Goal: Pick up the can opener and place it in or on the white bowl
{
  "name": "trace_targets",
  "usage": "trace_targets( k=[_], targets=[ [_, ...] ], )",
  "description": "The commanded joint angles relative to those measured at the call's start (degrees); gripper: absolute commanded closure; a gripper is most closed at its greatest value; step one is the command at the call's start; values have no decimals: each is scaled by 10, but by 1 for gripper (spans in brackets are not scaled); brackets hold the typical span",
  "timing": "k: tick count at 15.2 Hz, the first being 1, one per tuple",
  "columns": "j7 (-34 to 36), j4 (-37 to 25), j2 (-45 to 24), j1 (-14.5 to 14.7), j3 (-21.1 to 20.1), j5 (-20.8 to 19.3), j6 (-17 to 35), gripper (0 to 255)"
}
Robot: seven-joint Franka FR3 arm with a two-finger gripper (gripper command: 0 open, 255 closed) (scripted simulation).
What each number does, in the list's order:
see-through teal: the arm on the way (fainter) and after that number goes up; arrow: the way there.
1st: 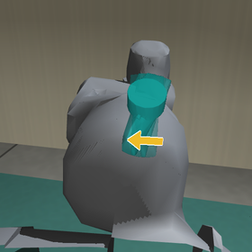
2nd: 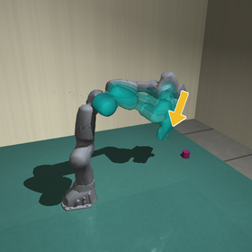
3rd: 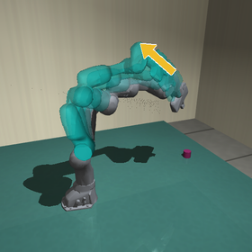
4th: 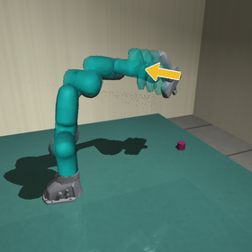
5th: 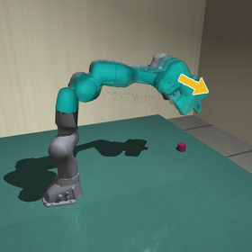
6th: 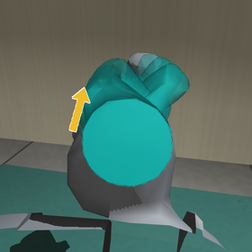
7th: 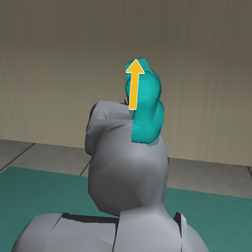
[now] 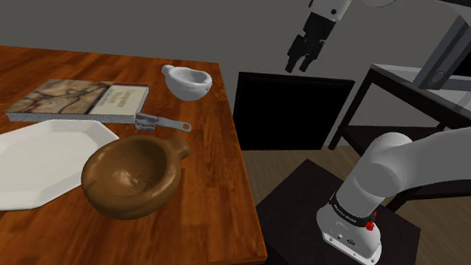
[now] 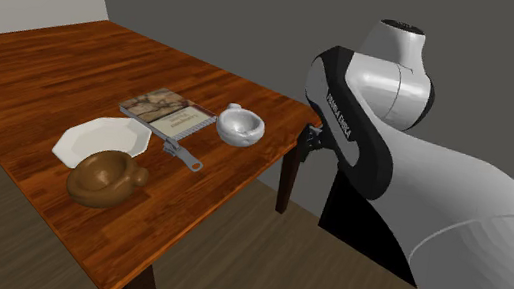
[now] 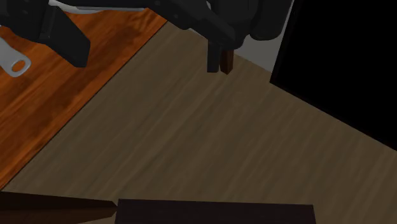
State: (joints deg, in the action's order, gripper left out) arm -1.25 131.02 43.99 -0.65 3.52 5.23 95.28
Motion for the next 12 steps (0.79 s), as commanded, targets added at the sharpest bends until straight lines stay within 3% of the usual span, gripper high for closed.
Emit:
trace_targets(
  k=[1,12],
  targets=[
    [0,0,0,0,0,0,0,0],
    [-26,-78,-169,71,-75,21,87,0]
  ],
)
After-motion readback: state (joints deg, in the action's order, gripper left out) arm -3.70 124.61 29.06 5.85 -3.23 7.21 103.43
